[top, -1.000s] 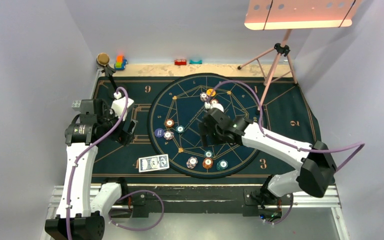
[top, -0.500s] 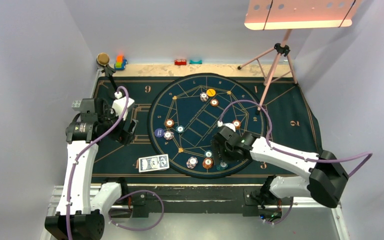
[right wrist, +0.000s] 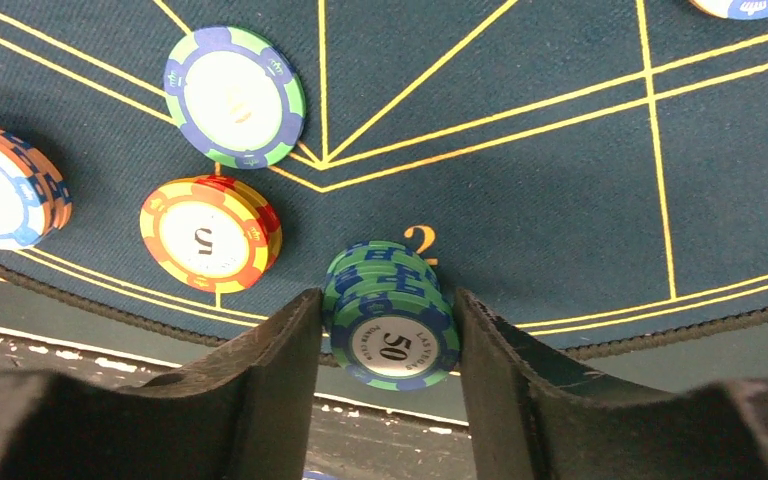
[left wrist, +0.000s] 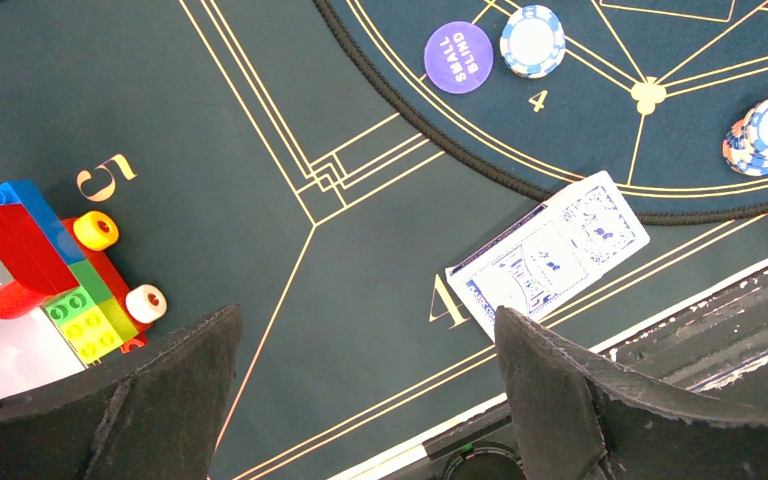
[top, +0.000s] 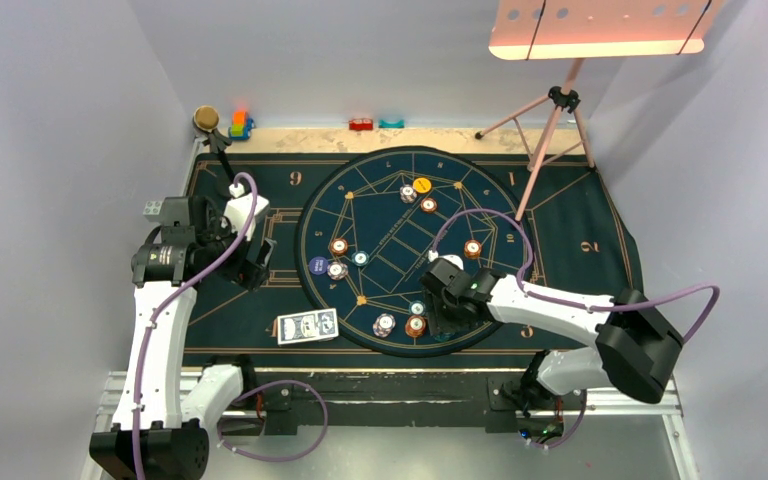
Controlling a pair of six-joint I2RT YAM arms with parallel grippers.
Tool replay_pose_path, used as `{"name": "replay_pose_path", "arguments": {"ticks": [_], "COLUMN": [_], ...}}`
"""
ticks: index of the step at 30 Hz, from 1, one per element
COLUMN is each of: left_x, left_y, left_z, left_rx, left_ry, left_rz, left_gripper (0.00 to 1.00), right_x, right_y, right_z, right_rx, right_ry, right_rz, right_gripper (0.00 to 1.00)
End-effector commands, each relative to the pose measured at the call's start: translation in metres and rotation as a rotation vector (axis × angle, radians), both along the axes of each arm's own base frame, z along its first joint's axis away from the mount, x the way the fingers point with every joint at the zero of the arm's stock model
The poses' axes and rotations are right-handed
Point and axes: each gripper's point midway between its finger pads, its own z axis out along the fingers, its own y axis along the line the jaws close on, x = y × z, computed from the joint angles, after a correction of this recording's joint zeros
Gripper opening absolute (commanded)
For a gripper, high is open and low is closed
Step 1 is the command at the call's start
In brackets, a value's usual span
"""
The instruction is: Distribute texas hold em gaming equipment
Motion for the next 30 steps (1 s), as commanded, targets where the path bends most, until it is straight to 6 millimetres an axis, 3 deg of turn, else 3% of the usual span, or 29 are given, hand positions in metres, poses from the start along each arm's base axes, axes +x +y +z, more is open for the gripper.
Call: {"name": "replay_pose_path", "arguments": {"ticks": [1,8,14,17,20,23,26,30], "left_x": [0.008,0.007,0.008,0.008,0.008,0.009,0.010,0.010], "left_y": [0.001,0.001,0.001,0.001,0.000,0.000,0.000,0.002], "left_z": [0.013,0.013,0.014,0.014,0.014,0.014,0.016,0.017], "left_rx": [0.003,0.007,0.005,0.003,0.001,-0.001,0.001,0.009], "left_ry": [-0.052,-0.054,-0.059,-0.060,-0.058,-0.060,-0.062,-0.065], "left_rz": [-0.006,-0.006,-0.005,-0.006,-0.006,-0.005,-0.004,0.000], "left_gripper": [1.00,1.00,1.00,1.00,1.00,1.00,1.00,1.00], "right_x": [0.004,0.008,0.042,0.076,0.123,0.175,0.217,0.255], "right_y": [0.002,0.006,0.014,0.021,0.025,0.035,0.052,0.077], "right_z": [0.002,0.021,0.076,0.107,0.132,0.136,0.122,0.092], "right_rx": [0.013,0.041,0.056,0.073,0.078,0.065,0.045,-0.001], "right_ry": [-0.025,-0.052,-0.174,-0.245,-0.322,-0.351,-0.338,-0.300], "right_rz": [-0.018,-0.023,-0.022,-0.035,-0.057,-0.078,-0.067,-0.043], "right_gripper": [0.49,0.23,0.19,0.16,0.15,0.14,0.12,0.11]}}
